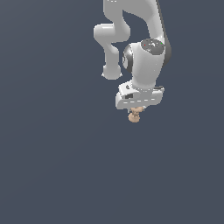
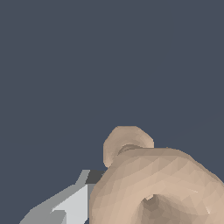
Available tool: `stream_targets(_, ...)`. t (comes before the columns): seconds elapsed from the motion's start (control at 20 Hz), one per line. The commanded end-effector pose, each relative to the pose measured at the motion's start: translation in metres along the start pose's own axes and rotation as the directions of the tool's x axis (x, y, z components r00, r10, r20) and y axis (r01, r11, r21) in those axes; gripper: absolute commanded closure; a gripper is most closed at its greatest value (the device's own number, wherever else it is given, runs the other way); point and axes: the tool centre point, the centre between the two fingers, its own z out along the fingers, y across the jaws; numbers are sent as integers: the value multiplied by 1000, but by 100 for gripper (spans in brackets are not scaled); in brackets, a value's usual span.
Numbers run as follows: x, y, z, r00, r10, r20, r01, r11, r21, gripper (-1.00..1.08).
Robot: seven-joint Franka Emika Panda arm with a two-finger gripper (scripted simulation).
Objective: Pick up the object and move it to a goal position.
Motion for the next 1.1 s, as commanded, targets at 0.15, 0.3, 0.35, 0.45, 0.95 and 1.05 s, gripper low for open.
stream_targets(0.15,-33,-36,-35,1000,0,0,0,1000,-1,108)
stream_targets(0.3,-48,-53,-51,1000,0,0,0,1000,-1,108)
stream_targets(0.35,-53,-59,-56,1000,0,0,0,1000,-1,108)
stream_targets(0.45,-61,-69,-66,1000,0,0,0,1000,-1,108)
stream_targets(0.95,-82,-96,-92,1000,0,-1,0,1000,1,108)
stream_targets(1.05,-82,-97,-93,1000,0,-1,0,1000,1,108)
